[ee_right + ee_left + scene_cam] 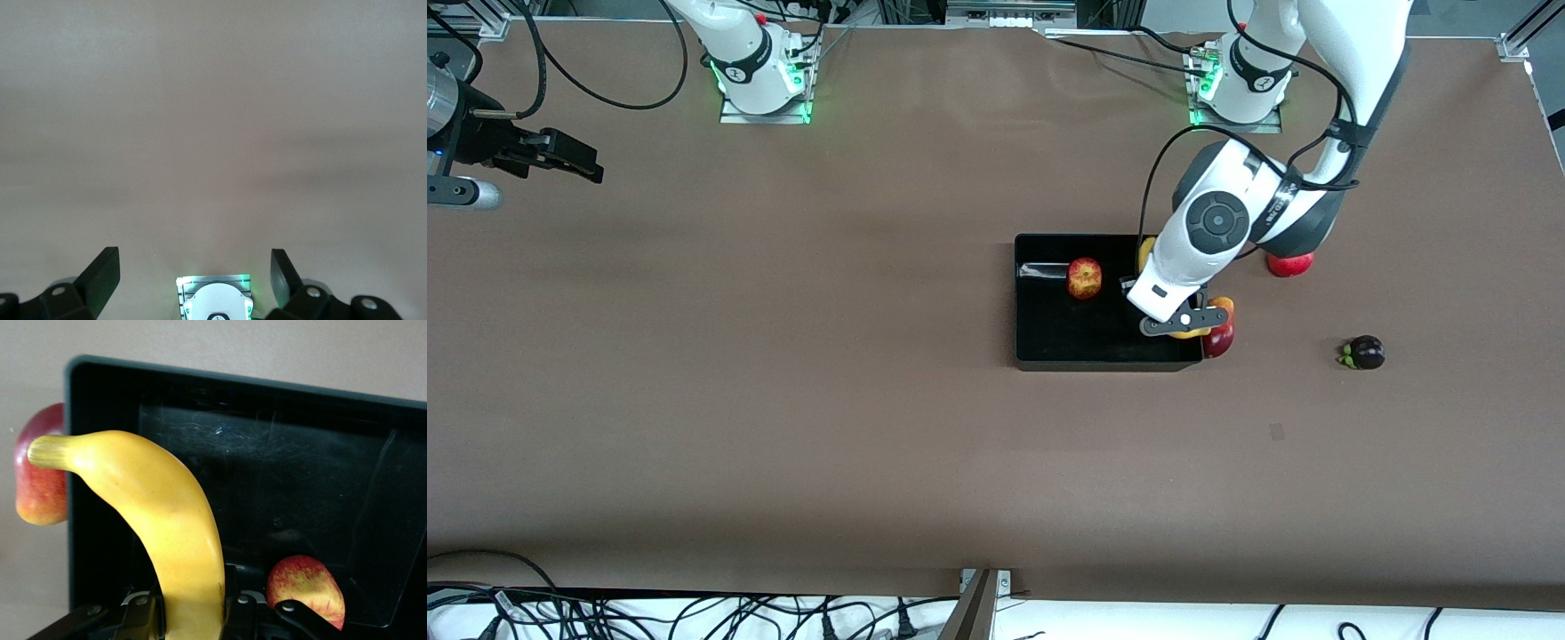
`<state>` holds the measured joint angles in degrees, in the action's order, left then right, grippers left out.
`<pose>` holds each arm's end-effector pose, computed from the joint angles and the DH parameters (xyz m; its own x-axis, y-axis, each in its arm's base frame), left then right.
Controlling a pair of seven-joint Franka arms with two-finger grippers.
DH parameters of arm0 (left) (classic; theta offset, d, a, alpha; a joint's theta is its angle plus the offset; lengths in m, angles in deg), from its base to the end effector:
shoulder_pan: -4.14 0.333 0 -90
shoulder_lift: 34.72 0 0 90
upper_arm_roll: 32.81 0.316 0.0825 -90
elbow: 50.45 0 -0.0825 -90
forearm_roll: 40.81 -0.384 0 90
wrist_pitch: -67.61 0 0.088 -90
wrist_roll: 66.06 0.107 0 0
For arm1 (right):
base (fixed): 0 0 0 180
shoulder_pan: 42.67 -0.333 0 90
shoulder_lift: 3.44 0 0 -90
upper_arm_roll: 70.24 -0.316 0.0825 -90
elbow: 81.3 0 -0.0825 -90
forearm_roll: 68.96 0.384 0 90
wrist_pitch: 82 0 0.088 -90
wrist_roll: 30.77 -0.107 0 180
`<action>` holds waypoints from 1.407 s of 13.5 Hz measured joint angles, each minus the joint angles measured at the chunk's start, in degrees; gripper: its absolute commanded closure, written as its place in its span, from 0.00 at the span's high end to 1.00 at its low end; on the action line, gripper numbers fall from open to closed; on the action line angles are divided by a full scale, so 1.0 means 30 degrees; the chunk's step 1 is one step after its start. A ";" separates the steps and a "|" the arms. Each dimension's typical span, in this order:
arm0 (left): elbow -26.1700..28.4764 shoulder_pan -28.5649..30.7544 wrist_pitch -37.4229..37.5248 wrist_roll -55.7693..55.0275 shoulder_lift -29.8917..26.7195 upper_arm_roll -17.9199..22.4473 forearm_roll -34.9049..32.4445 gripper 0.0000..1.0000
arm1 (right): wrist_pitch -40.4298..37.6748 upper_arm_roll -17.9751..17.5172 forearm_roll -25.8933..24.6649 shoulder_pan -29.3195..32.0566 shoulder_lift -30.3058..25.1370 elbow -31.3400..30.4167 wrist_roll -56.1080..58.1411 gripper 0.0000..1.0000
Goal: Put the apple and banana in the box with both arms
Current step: 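Lower the banana into the box beside the apple and open the left gripper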
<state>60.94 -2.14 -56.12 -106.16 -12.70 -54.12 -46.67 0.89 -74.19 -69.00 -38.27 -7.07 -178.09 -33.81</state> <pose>0.5382 -0.2671 0.2852 0.9747 0.1710 -0.1441 0.1665 -0.9851 -0.0424 0.5178 -0.0031 0.5937 0.9821 -0.0617 -0.1779 -0.0601 -0.9981 0.0145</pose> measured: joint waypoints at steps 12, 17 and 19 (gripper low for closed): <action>0.0000 -0.0272 -0.1355 -0.0474 0.1182 0.0013 0.0000 0.00 | -0.0001 0.0000 0.0000 0.0000 0.0000 0.0000 0.0000 1.00; 0.0000 -0.0386 -0.2008 -0.0565 0.1693 0.0014 0.0000 0.00 | 0.0000 0.0000 0.0000 0.0000 0.0000 0.0001 0.0000 1.00; -0.0001 -0.0391 -0.2274 -0.0607 0.1964 0.0016 0.0000 0.00 | 0.0000 0.0000 0.0000 0.0000 0.0000 0.0001 0.0000 1.00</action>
<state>60.93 -3.31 -62.94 -107.98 -6.81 -54.07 -46.67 0.89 -74.20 -69.00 -38.27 -7.07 -178.09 -33.81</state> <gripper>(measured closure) 0.661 0.000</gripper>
